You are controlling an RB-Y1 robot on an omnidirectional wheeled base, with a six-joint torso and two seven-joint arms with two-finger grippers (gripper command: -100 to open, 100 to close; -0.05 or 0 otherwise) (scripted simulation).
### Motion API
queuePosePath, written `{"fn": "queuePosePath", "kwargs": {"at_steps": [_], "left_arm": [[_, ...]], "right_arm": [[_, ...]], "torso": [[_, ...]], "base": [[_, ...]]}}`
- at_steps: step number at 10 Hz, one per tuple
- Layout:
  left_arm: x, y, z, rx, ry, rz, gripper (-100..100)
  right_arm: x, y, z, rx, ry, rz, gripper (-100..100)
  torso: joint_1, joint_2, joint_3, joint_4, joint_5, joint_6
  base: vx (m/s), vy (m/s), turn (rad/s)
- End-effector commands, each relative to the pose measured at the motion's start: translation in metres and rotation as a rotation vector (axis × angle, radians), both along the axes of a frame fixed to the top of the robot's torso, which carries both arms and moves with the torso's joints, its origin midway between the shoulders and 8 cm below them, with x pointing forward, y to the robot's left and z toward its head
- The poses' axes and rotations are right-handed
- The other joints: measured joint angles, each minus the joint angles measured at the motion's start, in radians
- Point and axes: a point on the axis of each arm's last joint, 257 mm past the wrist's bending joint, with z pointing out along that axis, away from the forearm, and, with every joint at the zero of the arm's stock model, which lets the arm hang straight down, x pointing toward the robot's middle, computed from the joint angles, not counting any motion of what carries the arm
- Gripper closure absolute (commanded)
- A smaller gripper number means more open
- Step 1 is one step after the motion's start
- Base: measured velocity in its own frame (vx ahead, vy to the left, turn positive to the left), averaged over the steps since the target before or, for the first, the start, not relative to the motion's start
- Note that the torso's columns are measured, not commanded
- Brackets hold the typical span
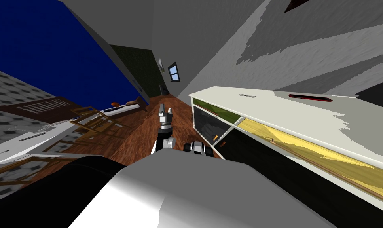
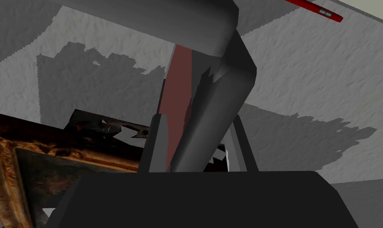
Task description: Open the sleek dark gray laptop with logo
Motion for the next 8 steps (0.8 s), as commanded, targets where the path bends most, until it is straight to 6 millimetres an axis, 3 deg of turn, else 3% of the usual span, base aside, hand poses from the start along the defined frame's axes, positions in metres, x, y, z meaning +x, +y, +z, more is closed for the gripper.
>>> {"fn": "queuePosePath", "kwargs": {"at_steps": [1,8], "left_arm": [[0.0000,0.0000,0.0000,0.000,0.000,0.000,0],[0.0000,0.0000,0.0000,0.000,0.000,0.000,0]], "right_arm": [[-0.0048,-0.0056,-0.0005,0.090,-0.083,-0.009,100],[-0.0112,-0.0130,-0.0032,0.249,-0.234,-0.017,100]], "torso": [[-0.001,0.000,0.000,0.000,0.000,0.000],[-0.001,0.000,0.000,0.000,-0.001,0.001]], "base": [[-0.026,-0.005,0.028],[-0.018,-0.006,0.021]]}}
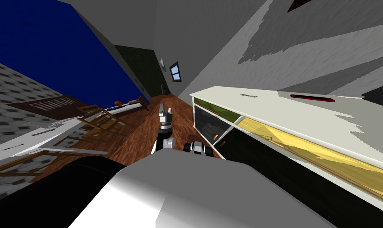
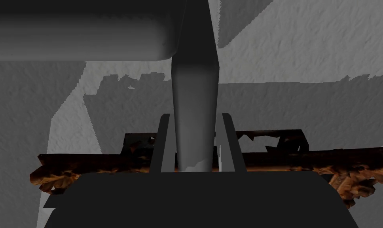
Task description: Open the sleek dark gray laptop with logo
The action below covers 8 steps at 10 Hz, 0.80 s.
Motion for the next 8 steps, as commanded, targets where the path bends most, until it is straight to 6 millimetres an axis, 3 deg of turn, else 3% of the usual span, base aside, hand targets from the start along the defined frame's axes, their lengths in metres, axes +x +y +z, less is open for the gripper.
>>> {"fn": "queuePosePath", "kwargs": {"at_steps": [1,8], "left_arm": [[0.000,0.000,0.000,0.000,0.000,0.000,0],[0.000,0.000,0.000,0.000,0.000,0.000,0]], "right_arm": [[-0.003,-0.003,-0.002,0.063,-0.061,-0.007,100],[-0.015,-0.015,-0.011,0.269,-0.268,-0.032,100]], "torso": [[0.000,0.000,0.000,0.000,0.000,0.000],[-0.004,0.002,0.002,0.000,-0.003,0.001]], "base": [[-0.018,-0.002,0.044],[-0.027,-0.008,0.033]]}}
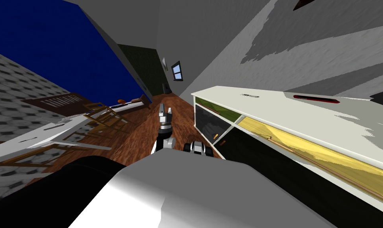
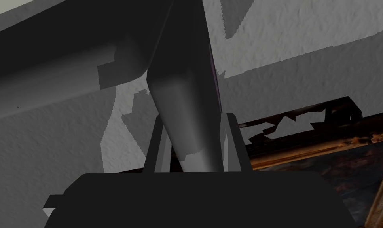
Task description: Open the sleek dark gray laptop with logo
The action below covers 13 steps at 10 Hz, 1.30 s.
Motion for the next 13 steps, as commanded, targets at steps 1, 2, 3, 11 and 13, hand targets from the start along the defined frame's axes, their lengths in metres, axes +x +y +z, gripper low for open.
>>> {"fn": "queuePosePath", "kwargs": {"at_steps": [1,2,3,11,13], "left_arm": [[0.000,0.000,0.000,0.000,0.000,0.000,0],[0.000,0.000,0.000,0.000,0.000,0.000,0],[0.000,0.000,0.000,0.000,0.000,0.000,0],[0.000,0.000,0.000,0.000,0.000,0.000,0],[0.000,0.000,0.000,0.000,0.000,0.000,0]], "right_arm": [[-0.006,-0.006,-0.006,0.082,-0.081,-0.014,100],[-0.002,-0.003,-0.003,0.058,-0.060,-0.005,100],[-0.005,-0.006,-0.006,0.119,-0.125,-0.014,100],[-0.013,-0.016,-0.011,0.292,-0.324,-0.038,100],[0.001,-0.008,0.014,0.288,-0.330,-0.018,-100]], "torso": [[-0.001,0.000,0.000,0.000,-0.001,0.000],[-0.001,-0.001,0.000,0.000,-0.001,0.000],[0.000,-0.002,-0.001,-0.001,0.000,-0.001],[0.000,-0.002,0.001,-0.003,-0.007,-0.001],[0.000,-0.002,-0.001,-0.001,-0.001,-0.002]], "base": [[-0.022,-0.004,0.031],[-0.007,0.000,0.014],[-0.021,-0.007,0.045],[-0.030,-0.010,0.035],[0.002,-0.008,-0.098]]}}
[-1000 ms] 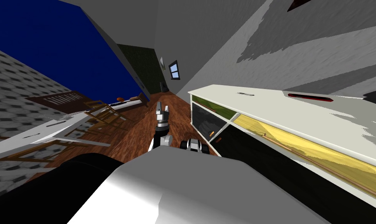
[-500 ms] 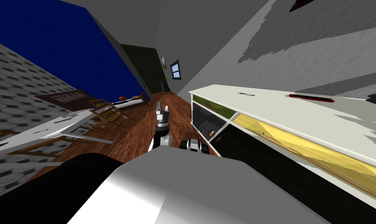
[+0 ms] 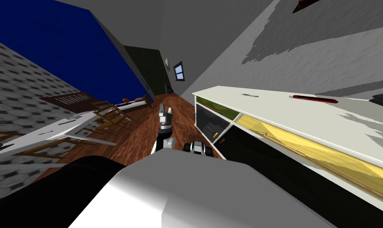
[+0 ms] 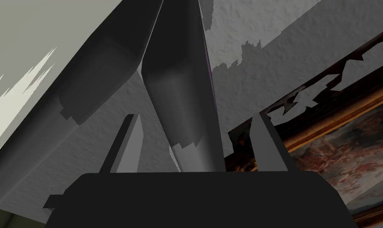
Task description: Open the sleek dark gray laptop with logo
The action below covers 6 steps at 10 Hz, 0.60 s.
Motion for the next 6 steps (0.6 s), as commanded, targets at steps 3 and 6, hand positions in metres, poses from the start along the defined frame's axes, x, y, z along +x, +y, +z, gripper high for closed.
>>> {"fn": "queuePosePath", "kwargs": {"at_steps": [3,6], "left_arm": [[0.000,0.000,0.000,0.000,0.000,0.000,0],[0.000,0.000,0.000,0.000,0.000,0.000,0]], "right_arm": [[0.030,0.020,0.042,-0.009,-0.004,0.037,-100],[0.049,0.034,0.058,-0.008,-0.001,0.063,-100]], "torso": [[0.006,-0.001,-0.002,0.000,0.004,-0.001],[0.005,0.000,-0.002,0.000,0.004,-0.001]], "base": [[0.002,-0.017,-0.079],[0.004,-0.011,-0.090]]}}
